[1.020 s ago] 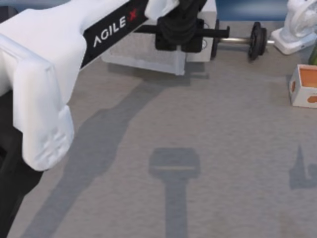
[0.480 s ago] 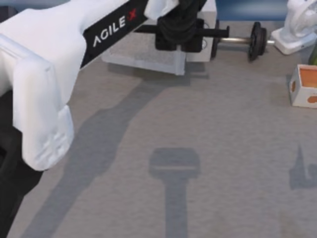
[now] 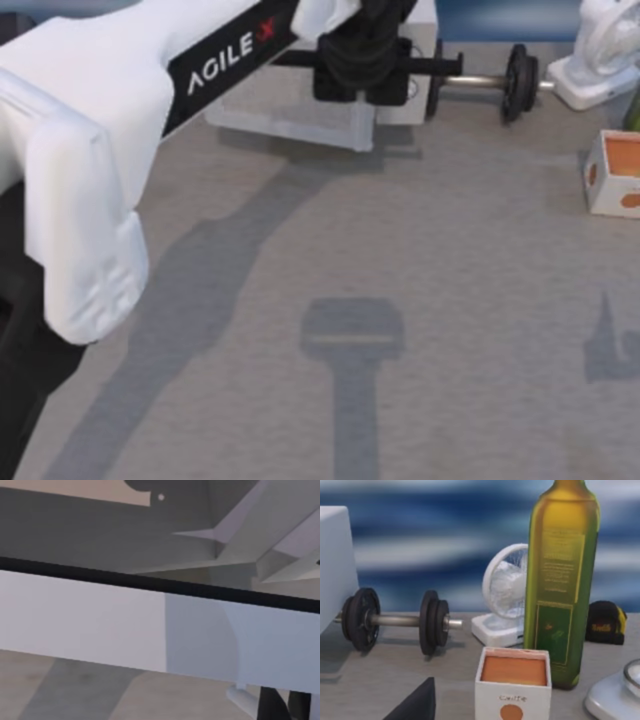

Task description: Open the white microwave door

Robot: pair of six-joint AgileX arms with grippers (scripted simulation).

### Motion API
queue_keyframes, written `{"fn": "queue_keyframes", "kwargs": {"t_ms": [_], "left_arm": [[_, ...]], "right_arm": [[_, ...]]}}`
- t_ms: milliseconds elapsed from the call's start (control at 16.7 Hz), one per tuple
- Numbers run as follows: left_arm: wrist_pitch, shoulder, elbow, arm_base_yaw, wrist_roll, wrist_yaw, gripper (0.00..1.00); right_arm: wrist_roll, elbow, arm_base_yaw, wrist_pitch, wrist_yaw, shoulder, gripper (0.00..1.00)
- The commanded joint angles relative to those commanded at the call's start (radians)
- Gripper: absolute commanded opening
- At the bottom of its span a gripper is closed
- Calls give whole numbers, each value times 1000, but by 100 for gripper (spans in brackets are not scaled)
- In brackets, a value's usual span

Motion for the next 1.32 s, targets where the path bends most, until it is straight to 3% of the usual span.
{"fn": "queue_keyframes", "kwargs": {"t_ms": [480, 1320], "left_arm": [[121, -141, -230, 18, 103, 45, 0], [124, -145, -236, 19, 106, 47, 0]], "right_arm": [[0, 0, 0, 0, 0, 0, 100], [0, 0, 0, 0, 0, 0, 100]]}}
